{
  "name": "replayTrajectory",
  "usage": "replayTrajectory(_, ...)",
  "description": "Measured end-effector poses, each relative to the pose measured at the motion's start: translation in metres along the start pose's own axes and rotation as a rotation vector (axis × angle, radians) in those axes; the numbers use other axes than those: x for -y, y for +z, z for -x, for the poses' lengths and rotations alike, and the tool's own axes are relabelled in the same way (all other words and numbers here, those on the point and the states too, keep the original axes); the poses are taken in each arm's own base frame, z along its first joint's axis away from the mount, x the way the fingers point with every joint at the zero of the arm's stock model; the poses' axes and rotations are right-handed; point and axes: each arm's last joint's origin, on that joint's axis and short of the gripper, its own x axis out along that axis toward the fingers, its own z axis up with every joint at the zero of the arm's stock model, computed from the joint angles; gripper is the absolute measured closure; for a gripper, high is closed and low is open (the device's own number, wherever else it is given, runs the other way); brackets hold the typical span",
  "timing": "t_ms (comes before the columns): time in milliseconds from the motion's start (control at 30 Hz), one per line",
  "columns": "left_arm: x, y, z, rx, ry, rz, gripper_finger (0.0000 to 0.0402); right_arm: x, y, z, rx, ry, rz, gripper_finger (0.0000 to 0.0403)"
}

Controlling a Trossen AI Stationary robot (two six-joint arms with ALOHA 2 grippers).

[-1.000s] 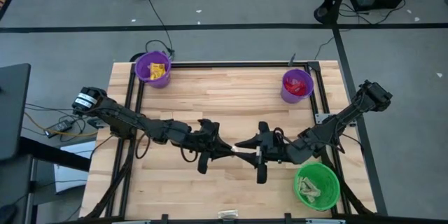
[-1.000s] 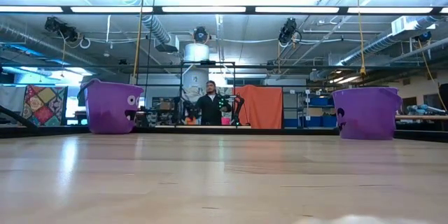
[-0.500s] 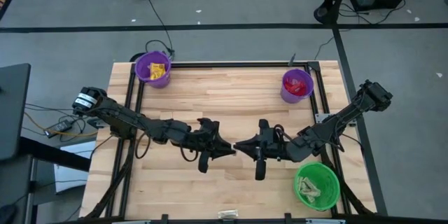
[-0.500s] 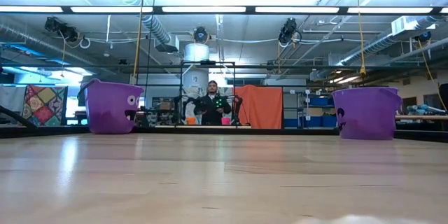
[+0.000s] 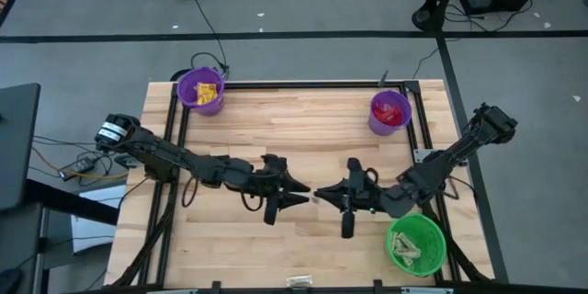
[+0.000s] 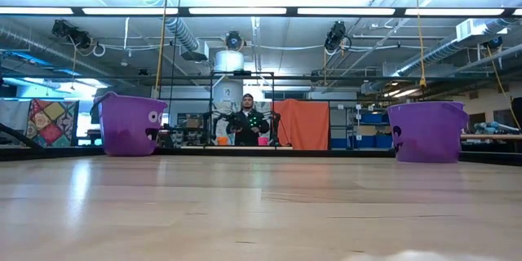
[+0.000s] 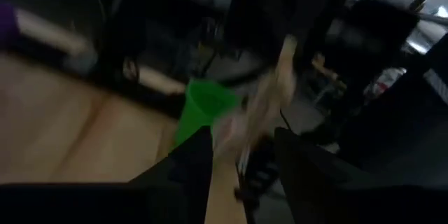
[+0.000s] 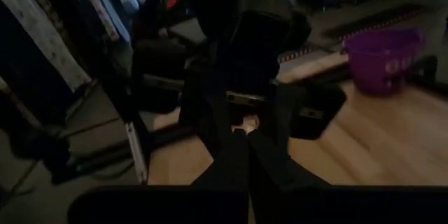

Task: Sort candy by brand, put in halloween buckets
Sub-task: Put the white chocolate bar into the green bucket

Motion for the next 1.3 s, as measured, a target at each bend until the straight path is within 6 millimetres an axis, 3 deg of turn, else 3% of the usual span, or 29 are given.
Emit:
replayTrajectory(167, -0.004, -0.010, 0.001, -0.137, -0.010, 0.056, 0.0243, 0.004, 0.001, 0.032, -0.133, 0.026, -0.054, 0.0401)
replayTrajectory(367, -0.005, -0.016, 0.002, -0.205, -0.011, 0.049, 0.0243, 0.011, -0.003, 0.073, -0.424, 0.127, -0.217, 0.0401)
replayTrajectory(633, -0.005, -0.016, 0.001, -0.207, -0.010, 0.046, 0.0243, 0.011, -0.025, 0.108, -0.793, 0.087, -0.401, 0.0397)
replayTrajectory(800, -0.011, -0.026, -0.004, -0.230, 0.020, -0.010, 0.0243, 0.002, -0.033, 0.129, -0.900, 0.124, -0.438, 0.0394)
replayTrajectory(900, -0.016, -0.037, -0.010, -0.260, 0.041, -0.007, 0.0243, 0.000, -0.039, 0.139, -0.959, 0.106, -0.446, 0.0388)
replayTrajectory(1067, -0.024, -0.056, -0.018, -0.321, 0.067, 0.063, 0.0243, 0.000, -0.060, 0.151, -1.102, -0.066, -0.444, 0.0367)
replayTrajectory(1300, -0.022, -0.084, -0.023, -0.406, 0.073, 0.080, 0.0243, -0.005, -0.092, 0.152, -1.334, -0.250, -0.374, 0.0323)
